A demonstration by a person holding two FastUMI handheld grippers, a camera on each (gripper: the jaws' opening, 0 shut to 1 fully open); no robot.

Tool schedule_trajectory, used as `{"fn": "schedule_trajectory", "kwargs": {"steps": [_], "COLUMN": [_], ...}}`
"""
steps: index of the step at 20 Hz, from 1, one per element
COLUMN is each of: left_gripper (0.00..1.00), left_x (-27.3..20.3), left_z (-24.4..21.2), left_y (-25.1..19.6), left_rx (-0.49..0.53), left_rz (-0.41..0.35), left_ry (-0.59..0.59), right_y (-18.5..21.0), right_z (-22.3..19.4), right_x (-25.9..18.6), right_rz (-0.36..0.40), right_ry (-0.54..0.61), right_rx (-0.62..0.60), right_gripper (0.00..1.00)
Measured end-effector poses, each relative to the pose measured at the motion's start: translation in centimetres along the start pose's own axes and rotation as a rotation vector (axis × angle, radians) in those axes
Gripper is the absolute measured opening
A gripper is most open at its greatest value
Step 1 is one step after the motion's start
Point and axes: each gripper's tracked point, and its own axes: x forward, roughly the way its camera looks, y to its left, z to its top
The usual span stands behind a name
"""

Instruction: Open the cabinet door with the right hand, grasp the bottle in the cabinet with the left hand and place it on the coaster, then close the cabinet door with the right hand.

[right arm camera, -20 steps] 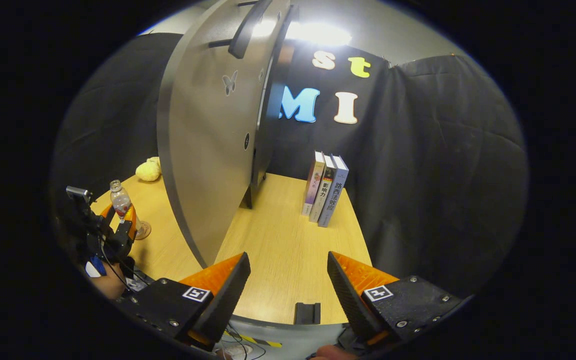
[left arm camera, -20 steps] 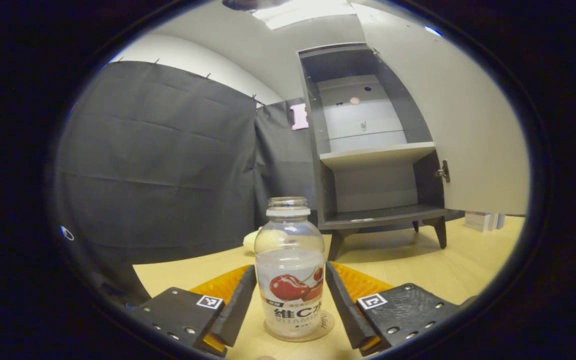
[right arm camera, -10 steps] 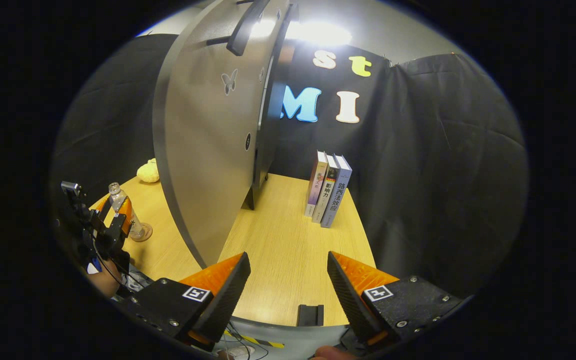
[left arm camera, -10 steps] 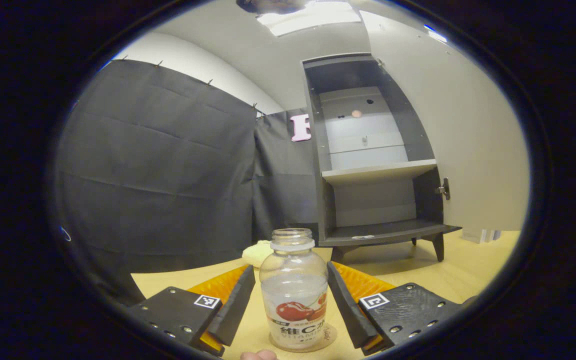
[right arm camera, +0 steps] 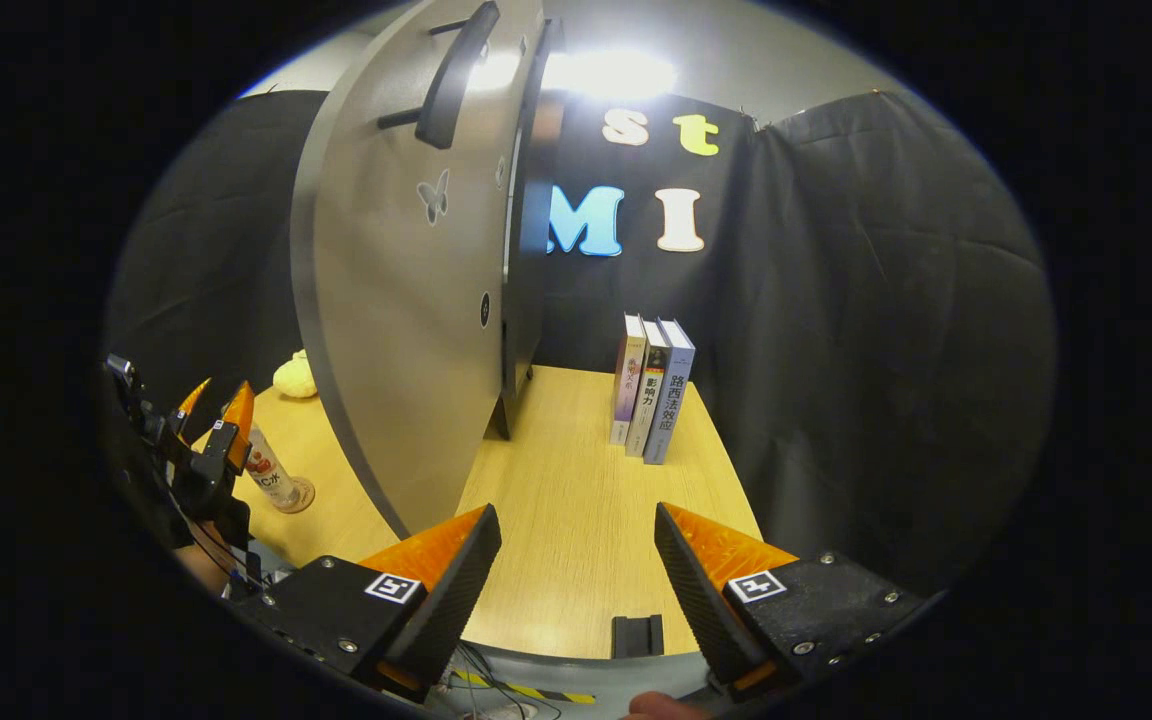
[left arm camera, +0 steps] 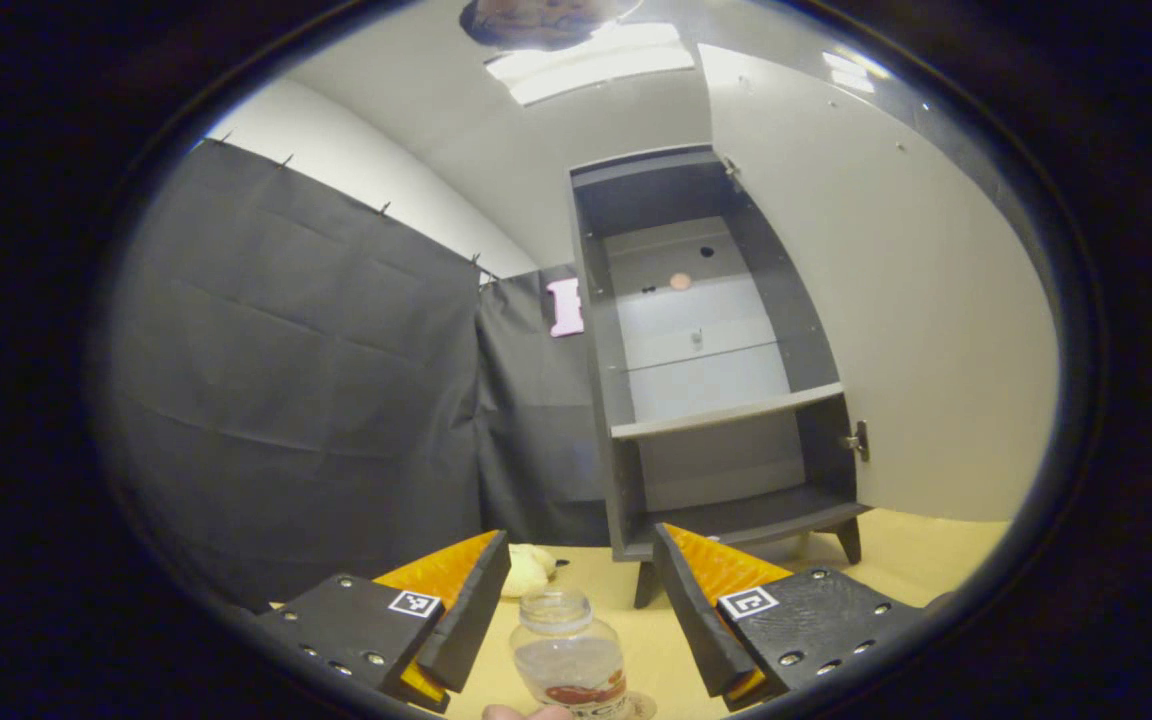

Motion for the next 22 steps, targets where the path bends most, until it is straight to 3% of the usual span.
{"fn": "schedule_trajectory", "kwargs": {"steps": [1,7,12,13,15,17,18,19,20,22], "left_gripper": [0.89,0.85,0.88,0.81,0.89,0.89,0.82,0.82,0.88,0.85], "left_x": [0.2,1.0,1.8,1.9,1.6,0.4,0.3,0.3,0.4,0.3], "left_z": [0.8,6.1,11.3,11.9,12.1,11.8,11.7,11.6,11.5,11.1], "left_y": [0.0,-0.6,-2.5,-3.2,-4.6,-4.9,-4.5,-3.9,-3.7,-4.2], "left_rx": [0.000,-0.005,-0.018,-0.039,-0.086,-0.078,-0.056,-0.035,-0.024,-0.038], "left_rz": [-0.012,-0.089,-0.214,-0.247,-0.302,-0.342,-0.342,-0.336,-0.337,-0.361], "left_ry": [-0.008,-0.050,-0.091,-0.082,-0.020,0.055,0.079,0.087,0.103,0.138], "right_y": [0.2,0.1,-1.8,-2.2,-2.9,-2.5,-2.0,-1.5,-1.0,-1.1], "right_z": [0.3,4.1,11.7,13.7,17.8,20.9,21.7,21.9,22.0,21.8], "right_x": [-0.1,0.0,-0.2,-0.4,-1.4,-2.7,-3.1,-3.2,-3.3,-3.4], "right_rz": [0.001,0.000,-0.047,-0.061,-0.094,-0.099,-0.090,-0.084,-0.083,-0.113], "right_ry": [-0.012,-0.117,-0.279,-0.325,-0.419,-0.506,-0.528,-0.534,-0.531,-0.524], "right_rx": [0.009,0.061,0.082,0.080,0.079,0.098,0.110,0.116,0.113,0.101], "right_gripper": [0.96,0.95,0.95,0.95,0.95,0.95,0.95,0.95,0.95,0.94]}}
